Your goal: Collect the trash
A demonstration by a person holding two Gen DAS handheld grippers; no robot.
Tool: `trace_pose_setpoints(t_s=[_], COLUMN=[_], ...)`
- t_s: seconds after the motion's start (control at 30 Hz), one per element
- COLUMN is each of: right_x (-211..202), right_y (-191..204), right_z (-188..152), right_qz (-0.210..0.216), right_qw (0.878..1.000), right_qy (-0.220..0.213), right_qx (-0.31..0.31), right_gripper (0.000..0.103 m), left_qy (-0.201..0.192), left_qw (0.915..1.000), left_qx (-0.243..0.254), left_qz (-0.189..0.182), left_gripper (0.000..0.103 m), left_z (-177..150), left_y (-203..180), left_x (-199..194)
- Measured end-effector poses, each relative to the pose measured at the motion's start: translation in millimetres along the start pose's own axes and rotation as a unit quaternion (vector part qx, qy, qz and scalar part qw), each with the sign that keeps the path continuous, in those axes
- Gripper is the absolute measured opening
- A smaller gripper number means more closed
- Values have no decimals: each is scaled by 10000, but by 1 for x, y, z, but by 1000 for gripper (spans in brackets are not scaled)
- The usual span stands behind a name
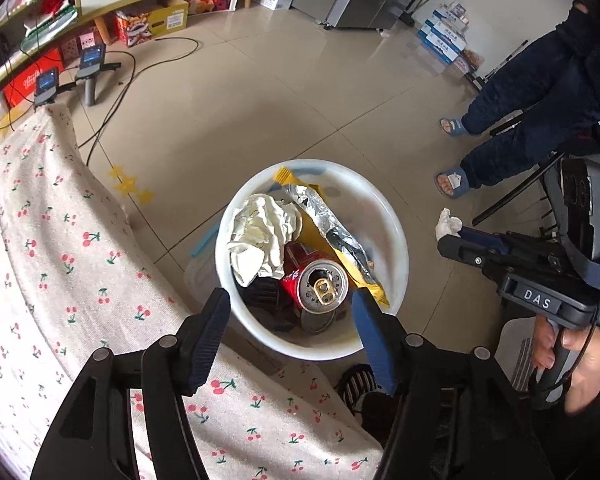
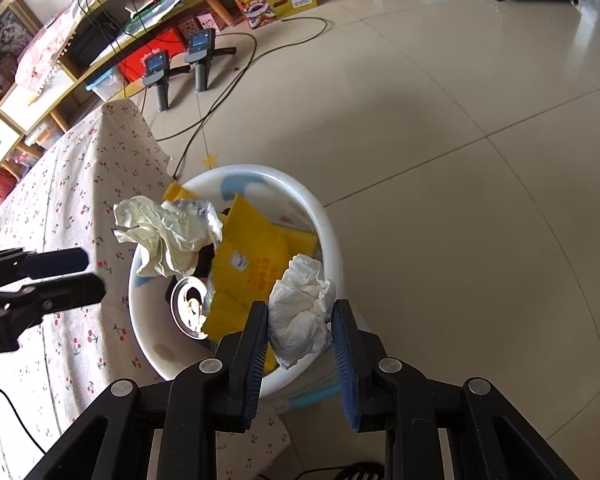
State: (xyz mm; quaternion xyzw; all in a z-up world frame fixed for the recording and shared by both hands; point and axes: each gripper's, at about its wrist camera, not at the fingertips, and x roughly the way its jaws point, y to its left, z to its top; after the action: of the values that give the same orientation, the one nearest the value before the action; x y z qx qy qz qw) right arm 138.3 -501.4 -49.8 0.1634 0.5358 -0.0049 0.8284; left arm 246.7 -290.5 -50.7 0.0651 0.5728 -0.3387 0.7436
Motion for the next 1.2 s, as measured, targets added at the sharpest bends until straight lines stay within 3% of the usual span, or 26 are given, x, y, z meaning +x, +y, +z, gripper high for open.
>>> trace_pose_setpoints(t_s=[0.23,0.43,0.47,0.57,0.83,1.03,1.2], right_x=[9,19,21,24,7,-12,-29], right_y=[11,28,30,32,46,66,107], right_z=[7,12,12,13,5,-19,-47], right_qz=[-1,-48,-57,-2,-145,-174,-196], right_qw=[10000,9999,9999,10000,9996,9993,9970], right_qy=[35,32,31,63,-188,-195,-271], right_qx=[-9,-92,-98,-15,-165,-280,-704], right_gripper=[29,31,37,75,76,77,86], left_qy=[-201,-332,-364,-434,-697,-984,-1236], left_qw=[9993,9975,9972,9958,9911,9828,9734], left_qx=[-175,-382,-411,-539,-866,-1236,-1470], left_qz=[267,490,517,598,732,958,1251], left_gripper=[91,98,99,99,100,100,100], left_z=[-33,-63,-69,-86,-135,-179,-218], left_y=[18,38,42,50,71,85,87], left_x=[-34,-56,-59,-70,-102,-126,-149])
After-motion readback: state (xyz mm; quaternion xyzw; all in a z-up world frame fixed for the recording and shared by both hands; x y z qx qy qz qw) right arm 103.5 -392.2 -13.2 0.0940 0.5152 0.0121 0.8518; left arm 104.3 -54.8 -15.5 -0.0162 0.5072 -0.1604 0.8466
